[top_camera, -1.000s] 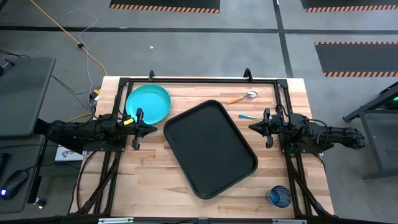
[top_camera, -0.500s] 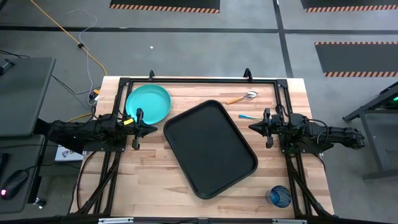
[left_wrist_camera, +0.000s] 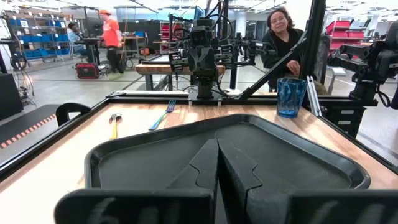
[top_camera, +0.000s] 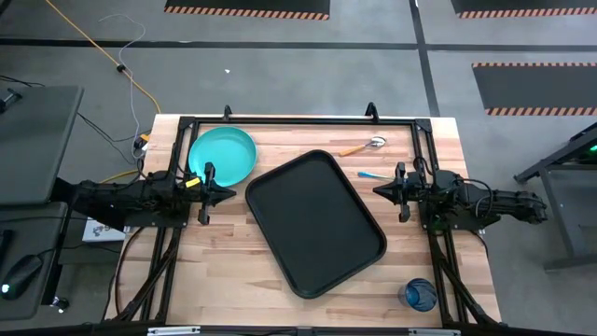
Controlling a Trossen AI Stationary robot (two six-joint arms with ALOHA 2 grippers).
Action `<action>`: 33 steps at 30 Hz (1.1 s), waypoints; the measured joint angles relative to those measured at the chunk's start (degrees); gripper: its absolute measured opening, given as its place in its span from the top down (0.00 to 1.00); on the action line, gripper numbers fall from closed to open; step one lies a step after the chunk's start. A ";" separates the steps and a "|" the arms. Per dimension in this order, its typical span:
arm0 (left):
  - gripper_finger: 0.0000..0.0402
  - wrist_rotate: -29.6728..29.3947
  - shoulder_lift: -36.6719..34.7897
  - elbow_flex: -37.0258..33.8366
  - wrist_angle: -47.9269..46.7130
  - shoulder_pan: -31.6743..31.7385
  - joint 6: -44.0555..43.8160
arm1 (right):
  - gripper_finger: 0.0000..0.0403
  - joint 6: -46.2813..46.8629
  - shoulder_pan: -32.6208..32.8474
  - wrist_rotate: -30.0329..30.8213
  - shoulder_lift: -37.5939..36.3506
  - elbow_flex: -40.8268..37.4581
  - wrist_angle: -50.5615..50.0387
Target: Pick and place plate/cup/fork/spoon on tray
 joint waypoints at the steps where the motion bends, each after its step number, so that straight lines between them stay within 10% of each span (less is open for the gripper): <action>1: 1.00 0.00 -0.01 0.00 -0.02 0.02 0.00 | 1.00 0.00 0.00 -0.02 0.00 0.00 0.01; 33: 1.00 -0.01 -0.02 0.00 -0.02 0.02 1.58 | 1.00 0.00 -0.01 -0.02 0.00 0.00 0.00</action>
